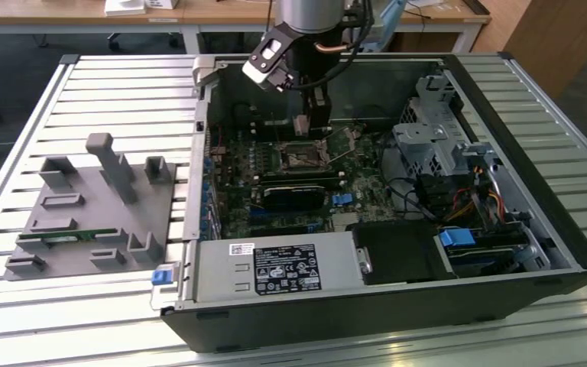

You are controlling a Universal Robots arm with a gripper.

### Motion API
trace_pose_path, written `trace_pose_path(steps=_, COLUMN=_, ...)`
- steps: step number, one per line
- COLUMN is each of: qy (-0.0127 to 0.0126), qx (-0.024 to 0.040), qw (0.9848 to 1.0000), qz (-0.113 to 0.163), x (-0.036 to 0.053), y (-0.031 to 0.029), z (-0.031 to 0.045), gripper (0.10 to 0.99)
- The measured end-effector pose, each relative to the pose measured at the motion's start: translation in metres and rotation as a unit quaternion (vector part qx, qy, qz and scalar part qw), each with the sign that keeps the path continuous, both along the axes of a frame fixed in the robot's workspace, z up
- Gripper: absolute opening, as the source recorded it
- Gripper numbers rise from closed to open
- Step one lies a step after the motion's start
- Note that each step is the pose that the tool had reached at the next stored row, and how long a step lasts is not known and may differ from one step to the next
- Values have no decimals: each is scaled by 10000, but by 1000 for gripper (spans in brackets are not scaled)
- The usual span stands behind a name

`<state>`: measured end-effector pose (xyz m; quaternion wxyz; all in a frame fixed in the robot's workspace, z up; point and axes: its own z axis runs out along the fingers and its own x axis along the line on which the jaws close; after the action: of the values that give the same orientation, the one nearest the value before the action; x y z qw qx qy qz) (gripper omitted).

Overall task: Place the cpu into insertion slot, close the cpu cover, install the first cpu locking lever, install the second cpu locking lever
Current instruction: 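Place the cpu into insertion slot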

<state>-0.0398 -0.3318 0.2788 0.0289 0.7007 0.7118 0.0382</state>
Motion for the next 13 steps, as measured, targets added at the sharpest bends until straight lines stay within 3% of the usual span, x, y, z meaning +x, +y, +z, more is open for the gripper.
trace_pose_path(steps=5, qy=0, qx=1, qw=10000, qz=0, x=0, y=3, z=-32, gripper=541)
trace_pose_path(steps=13, qy=0, qx=1, qw=10000, qz=0, x=0, y=32, z=-158, gripper=541)
